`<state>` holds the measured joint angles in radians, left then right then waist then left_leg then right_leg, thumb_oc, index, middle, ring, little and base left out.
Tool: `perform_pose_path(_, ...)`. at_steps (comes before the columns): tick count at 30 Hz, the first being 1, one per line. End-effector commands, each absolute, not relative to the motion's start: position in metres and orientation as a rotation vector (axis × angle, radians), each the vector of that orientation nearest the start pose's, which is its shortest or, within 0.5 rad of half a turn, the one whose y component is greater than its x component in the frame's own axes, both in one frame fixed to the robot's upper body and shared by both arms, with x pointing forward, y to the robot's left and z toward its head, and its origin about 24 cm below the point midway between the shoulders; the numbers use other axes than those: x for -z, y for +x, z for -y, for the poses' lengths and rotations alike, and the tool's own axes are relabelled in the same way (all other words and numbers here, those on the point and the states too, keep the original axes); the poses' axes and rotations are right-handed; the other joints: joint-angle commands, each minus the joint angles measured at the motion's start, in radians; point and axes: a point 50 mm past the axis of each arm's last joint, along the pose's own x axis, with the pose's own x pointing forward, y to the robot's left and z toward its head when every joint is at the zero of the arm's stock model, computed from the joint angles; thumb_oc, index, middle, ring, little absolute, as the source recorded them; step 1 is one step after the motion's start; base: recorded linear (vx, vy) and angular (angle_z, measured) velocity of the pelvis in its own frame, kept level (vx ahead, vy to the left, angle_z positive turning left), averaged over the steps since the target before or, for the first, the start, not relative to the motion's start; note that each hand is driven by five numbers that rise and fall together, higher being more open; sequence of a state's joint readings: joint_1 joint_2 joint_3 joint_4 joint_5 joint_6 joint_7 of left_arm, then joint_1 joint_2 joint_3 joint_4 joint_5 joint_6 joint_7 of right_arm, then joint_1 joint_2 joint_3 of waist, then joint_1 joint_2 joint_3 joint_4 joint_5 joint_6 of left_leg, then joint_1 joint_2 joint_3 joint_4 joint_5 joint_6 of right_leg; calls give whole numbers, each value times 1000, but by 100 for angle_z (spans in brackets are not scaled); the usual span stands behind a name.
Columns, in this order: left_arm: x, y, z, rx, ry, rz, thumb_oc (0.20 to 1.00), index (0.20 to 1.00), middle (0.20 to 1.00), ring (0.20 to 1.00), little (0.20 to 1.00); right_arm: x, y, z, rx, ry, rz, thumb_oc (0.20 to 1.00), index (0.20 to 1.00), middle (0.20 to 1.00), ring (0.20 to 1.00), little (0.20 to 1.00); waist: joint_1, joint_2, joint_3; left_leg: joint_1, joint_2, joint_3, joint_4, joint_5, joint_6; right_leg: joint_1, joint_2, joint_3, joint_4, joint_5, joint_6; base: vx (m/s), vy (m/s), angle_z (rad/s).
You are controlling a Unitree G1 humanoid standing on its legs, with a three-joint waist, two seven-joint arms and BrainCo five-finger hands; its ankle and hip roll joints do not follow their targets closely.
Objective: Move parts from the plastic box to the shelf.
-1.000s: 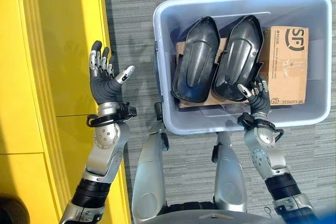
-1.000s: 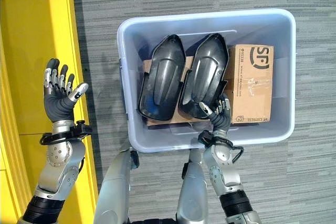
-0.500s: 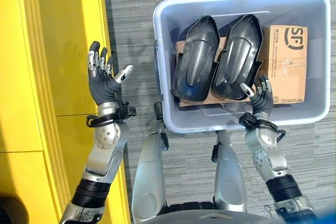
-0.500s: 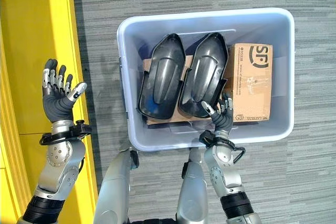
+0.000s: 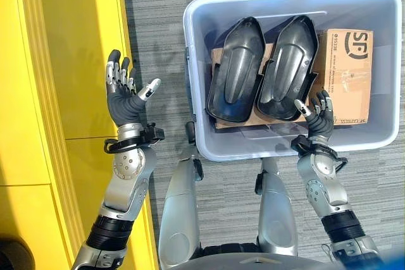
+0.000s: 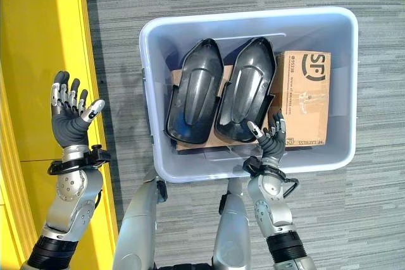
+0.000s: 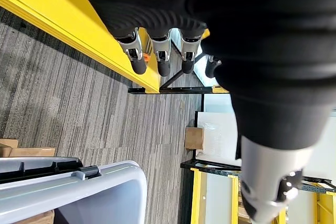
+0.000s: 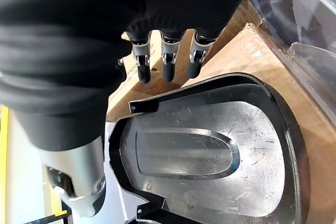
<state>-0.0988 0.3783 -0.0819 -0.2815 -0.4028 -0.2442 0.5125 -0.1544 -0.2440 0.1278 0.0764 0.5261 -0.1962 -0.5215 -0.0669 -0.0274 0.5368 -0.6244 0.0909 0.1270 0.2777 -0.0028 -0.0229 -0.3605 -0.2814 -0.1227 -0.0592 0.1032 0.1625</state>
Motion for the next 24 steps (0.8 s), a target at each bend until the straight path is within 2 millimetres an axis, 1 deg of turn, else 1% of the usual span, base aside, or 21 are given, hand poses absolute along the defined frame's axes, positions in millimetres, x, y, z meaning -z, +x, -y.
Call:
perform_pose_path(1, -171, 241, -204, -306, -195, 655, 1000, 1000, 1000, 1000, 1000, -83, 276, 201, 457, 335, 217, 1000, 1000, 1000, 1000, 1000, 11, 14, -17, 101, 124, 4, -106, 64, -108, -33, -77, 24, 158, -71, 36, 0, 0, 0)
perform_pose_path(8, -171, 240, -204, -305, -199, 654, 1000, 1000, 1000, 1000, 1000, -82, 277, 205, 488, 336, 212, 1000, 1000, 1000, 1000, 1000, 13, 18, -17, 89, 119, -2, -109, 66, -107, -46, -76, 26, 162, -71, 34, 0, 0, 0)
perform_pose_path(24, -172, 241, -202, -294, -215, 657, 1000, 1000, 1000, 1000, 1000, -82, 286, 204, 511, 322, 198, 1000, 1000, 1000, 1000, 1000, 19, 30, -17, 66, 111, -13, -114, 66, -102, -69, -71, 34, 162, -75, 29, 0, 0, 0)
